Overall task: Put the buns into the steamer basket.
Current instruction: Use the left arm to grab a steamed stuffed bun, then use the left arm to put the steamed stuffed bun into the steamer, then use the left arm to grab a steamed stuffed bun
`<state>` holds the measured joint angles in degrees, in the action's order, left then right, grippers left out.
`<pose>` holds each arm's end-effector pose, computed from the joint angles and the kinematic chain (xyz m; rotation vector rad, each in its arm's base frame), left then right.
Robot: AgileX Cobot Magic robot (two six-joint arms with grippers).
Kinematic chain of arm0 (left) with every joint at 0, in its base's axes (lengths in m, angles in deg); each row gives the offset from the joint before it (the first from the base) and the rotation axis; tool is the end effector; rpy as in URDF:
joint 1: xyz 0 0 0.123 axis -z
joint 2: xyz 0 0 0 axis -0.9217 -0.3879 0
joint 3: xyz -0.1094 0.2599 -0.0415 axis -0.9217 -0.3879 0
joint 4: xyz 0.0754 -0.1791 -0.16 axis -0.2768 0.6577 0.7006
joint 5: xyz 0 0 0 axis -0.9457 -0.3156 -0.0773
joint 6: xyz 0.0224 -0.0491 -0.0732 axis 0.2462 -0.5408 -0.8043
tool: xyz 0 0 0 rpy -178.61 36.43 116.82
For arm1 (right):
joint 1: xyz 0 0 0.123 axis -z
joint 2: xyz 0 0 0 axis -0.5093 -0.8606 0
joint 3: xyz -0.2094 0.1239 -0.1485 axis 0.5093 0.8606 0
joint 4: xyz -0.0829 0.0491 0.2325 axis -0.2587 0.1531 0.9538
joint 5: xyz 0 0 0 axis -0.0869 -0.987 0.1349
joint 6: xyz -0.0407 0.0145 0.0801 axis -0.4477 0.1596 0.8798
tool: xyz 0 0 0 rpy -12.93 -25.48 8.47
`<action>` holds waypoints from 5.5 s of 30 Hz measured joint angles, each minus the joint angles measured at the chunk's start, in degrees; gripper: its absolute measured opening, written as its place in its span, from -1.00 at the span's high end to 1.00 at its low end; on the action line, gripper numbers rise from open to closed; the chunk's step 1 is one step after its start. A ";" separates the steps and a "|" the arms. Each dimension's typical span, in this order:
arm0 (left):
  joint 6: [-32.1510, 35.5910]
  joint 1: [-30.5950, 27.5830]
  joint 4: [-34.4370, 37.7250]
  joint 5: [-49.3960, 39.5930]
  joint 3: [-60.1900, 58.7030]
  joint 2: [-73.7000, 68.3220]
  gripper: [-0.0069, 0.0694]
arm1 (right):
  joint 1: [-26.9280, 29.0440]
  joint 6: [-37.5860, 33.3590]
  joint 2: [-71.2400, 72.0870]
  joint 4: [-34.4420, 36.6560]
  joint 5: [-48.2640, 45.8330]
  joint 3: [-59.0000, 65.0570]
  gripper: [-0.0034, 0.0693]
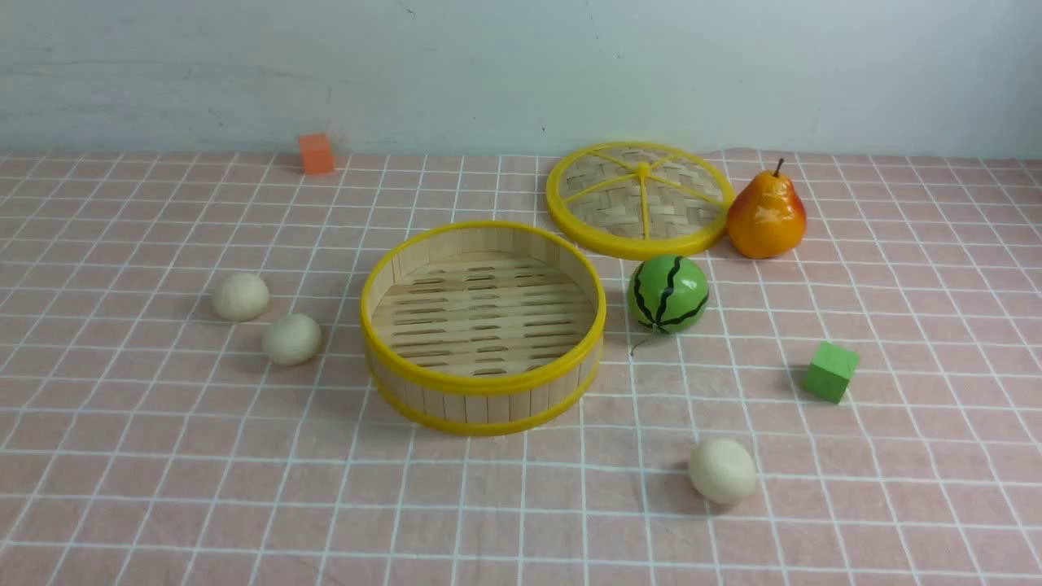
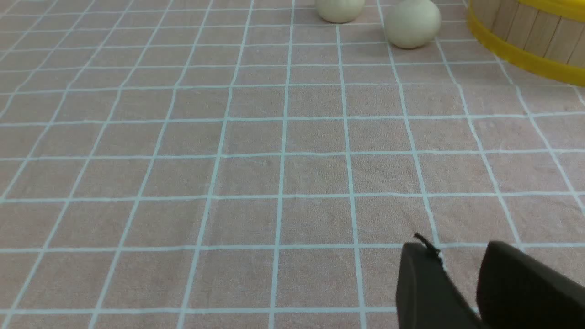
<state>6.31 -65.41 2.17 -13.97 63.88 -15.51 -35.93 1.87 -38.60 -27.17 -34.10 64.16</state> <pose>0.0518 0.0010 0.1675 0.0219 1.9050 0.0135 0.0517 0.0045 0.1736 0.0806 1.8822 0.1809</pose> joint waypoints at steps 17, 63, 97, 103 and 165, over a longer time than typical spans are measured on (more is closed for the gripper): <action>0.00 0.00 0.00 0.00 0.00 0.00 0.31 | 0.00 0.00 0.00 0.00 0.00 0.00 0.25; -27.57 0.00 -2.12 28.01 34.98 -22.01 0.86 | 0.00 -1.61 -16.60 -2.91 29.88 -17.90 0.95; -7.73 0.00 2.52 -14.83 96.73 -118.58 -0.44 | -8.26 -4.99 -56.04 -4.10 -0.97 -32.39 0.90; -9.99 0.00 -0.06 -12.26 99.31 -123.41 -0.49 | -8.26 -4.99 -56.09 -4.36 -0.55 -32.39 0.89; -13.14 16.71 10.81 -14.56 99.44 -116.76 -0.39 | -8.26 -4.99 -56.09 -3.05 1.90 -32.39 0.80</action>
<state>-6.83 -48.70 12.98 -28.53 163.32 -132.27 -44.19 -3.12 -94.69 -30.22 -32.19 31.77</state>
